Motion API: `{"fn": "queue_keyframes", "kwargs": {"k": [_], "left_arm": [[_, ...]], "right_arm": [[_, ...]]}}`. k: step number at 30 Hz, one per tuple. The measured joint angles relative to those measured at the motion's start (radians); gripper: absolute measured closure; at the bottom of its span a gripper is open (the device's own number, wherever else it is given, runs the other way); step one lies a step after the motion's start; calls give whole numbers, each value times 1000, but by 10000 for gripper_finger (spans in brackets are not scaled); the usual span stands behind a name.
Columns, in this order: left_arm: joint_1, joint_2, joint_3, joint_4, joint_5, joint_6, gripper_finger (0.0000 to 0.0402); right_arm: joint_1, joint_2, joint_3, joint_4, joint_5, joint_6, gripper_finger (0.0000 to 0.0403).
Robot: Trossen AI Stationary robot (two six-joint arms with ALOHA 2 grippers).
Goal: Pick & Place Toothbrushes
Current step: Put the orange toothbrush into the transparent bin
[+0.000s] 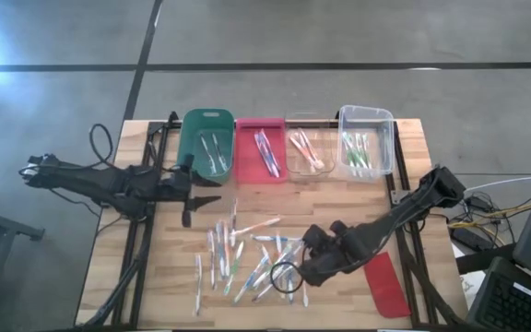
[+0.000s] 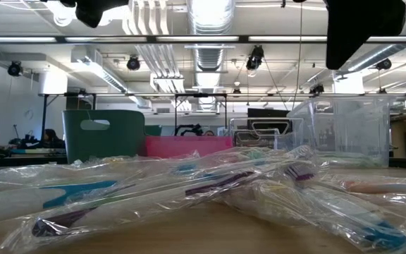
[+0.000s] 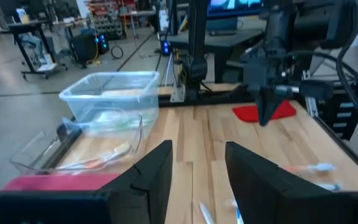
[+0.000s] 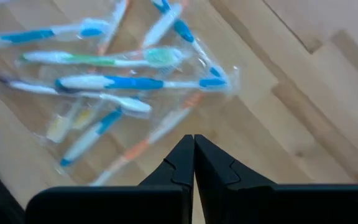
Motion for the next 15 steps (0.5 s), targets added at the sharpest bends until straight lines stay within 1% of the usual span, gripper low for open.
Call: {"fn": "queue_keyframes", "kwargs": {"k": [3, 6, 15], "left_arm": [[0, -13, 0, 0, 0, 0, 248], [0, -12, 0, -2, 0, 0, 248], [0, 14, 0, -1, 0, 0, 248]], "right_arm": [[3, 14, 0, 25, 0, 33, 391], [8, 28, 0, 36, -4, 64, 378], [10, 80, -1, 75, -11, 122, 303]]}}
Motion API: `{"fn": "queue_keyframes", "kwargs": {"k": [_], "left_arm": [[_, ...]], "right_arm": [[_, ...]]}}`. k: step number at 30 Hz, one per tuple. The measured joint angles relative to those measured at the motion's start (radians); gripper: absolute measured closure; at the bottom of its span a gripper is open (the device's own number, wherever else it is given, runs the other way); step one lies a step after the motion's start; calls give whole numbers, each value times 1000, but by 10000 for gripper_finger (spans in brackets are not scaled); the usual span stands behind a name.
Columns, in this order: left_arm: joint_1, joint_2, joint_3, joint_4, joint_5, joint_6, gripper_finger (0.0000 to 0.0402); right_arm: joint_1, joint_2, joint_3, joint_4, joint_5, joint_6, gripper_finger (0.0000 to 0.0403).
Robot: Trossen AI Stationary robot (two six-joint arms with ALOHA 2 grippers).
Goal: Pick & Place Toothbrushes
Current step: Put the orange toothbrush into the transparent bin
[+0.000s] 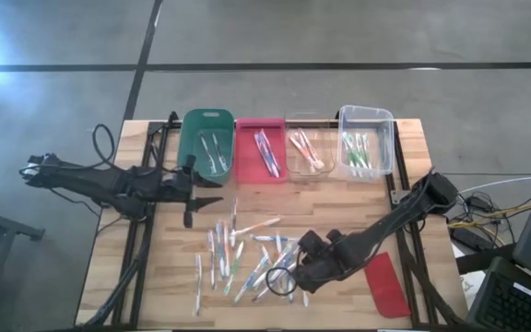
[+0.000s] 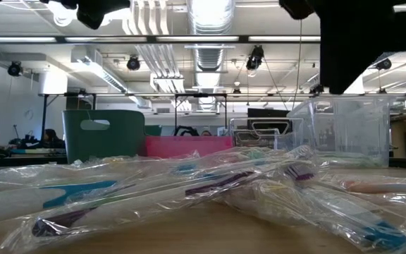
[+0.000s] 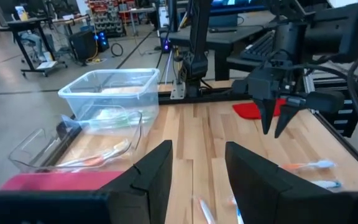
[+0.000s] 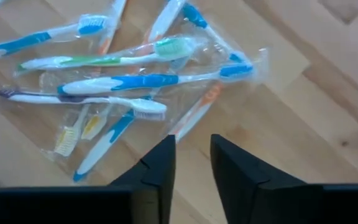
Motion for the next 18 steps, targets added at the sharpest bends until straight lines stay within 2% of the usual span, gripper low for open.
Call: {"fn": "queue_keyframes", "kwargs": {"k": [7, 18], "left_arm": [[0, 20, 0, -3, 0, 0, 248], [0, 46, -1, -3, 0, 0, 248]], "right_arm": [[16, 84, -1, 46, -34, 7, 257], [46, 181, -1, 109, -65, 67, 210]]}}
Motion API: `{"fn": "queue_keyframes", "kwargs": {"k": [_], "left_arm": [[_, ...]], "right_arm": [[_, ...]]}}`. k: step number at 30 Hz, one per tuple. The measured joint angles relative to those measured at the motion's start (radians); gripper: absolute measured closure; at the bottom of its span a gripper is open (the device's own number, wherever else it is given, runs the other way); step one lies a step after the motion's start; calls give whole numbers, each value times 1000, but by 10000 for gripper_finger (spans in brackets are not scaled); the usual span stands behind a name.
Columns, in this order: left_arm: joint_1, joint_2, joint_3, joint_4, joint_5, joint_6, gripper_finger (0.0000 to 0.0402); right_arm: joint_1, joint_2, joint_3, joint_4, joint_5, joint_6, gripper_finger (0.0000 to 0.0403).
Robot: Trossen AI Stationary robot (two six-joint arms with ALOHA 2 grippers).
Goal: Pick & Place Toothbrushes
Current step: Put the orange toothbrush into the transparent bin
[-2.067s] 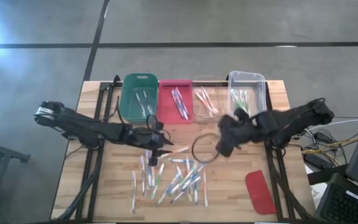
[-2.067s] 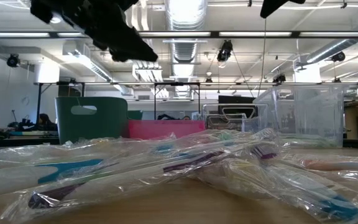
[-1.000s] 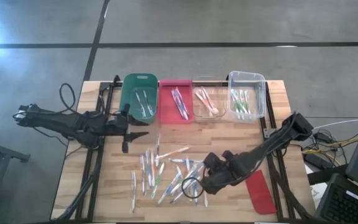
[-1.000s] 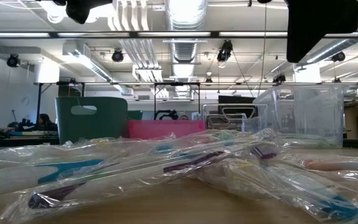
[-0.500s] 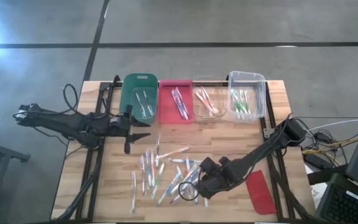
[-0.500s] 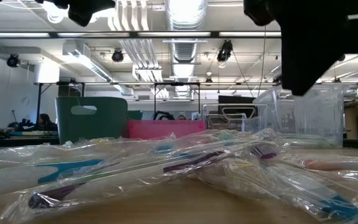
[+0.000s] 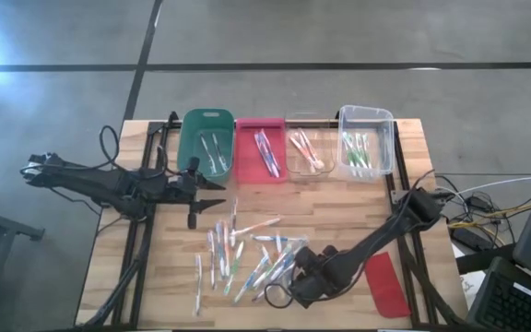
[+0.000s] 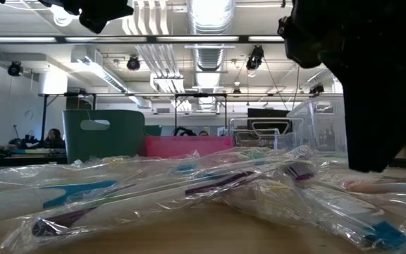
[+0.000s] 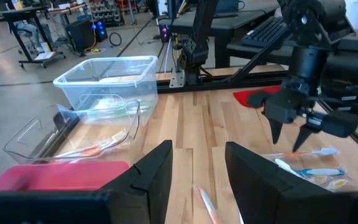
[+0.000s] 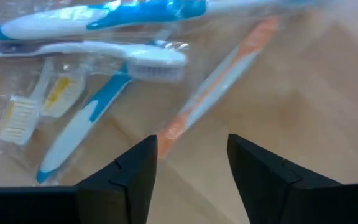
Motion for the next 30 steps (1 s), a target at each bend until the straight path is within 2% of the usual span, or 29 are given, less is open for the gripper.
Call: {"fn": "queue_keyframes", "kwargs": {"k": [5, 10, 15, 23, 30], "left_arm": [[0, 0, 0, 0, 0, 0, 248], [0, 1, 0, -1, 0, 0, 248], [0, 1, -1, -1, 0, 22, 248], [0, 1, -1, -1, 0, 17, 248], [0, 1, -1, -1, 0, 16, 248]], "right_arm": [[0, 41, 0, 33, -3, 2, 200], [0, 70, 3, 31, 1, -4, 214], [0, 68, 3, -2, 0, -7, 260], [5, 58, 0, -122, -11, 5, 375], [24, -18, -4, -426, -26, 104, 383]]}}
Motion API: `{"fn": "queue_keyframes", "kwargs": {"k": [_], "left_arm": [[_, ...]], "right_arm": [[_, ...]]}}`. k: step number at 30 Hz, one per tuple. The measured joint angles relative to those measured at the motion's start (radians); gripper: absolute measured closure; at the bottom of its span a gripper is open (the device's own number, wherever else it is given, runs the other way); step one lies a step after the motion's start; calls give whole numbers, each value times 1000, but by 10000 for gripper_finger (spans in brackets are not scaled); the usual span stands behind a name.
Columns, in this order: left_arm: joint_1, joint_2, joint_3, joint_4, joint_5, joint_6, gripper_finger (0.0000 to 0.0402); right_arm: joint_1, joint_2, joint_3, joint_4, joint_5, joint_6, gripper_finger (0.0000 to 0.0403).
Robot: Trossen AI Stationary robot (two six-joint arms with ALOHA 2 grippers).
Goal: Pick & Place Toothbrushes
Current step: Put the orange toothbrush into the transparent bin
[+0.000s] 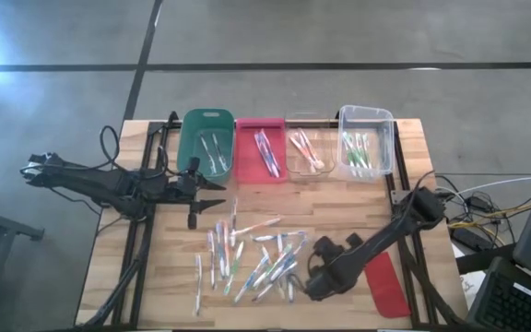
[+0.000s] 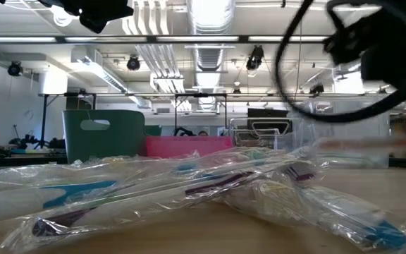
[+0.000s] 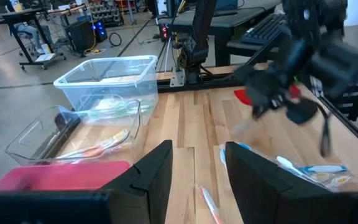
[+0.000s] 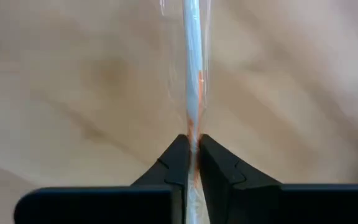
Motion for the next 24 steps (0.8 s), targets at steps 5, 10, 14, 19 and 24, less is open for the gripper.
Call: {"fn": "queue_keyframes", "kwargs": {"k": [5, 10, 14, 19, 24], "left_arm": [[0, 0, 0, 0, 0, -1, 248], [0, 0, 0, 0, 0, -2, 248], [0, 0, 0, -3, 0, -2, 248], [0, 0, 0, -8, 0, -2, 248], [0, 0, 0, -7, 0, -2, 248]], "right_arm": [[15, -114, 0, -159, 42, 51, 387], [-9, -248, 0, -186, 187, 1, 385], [-73, -339, 0, -185, 263, -103, 385], [-203, -413, 0, -166, 314, -264, 385], [-353, -446, 0, -78, 316, -477, 385]]}}
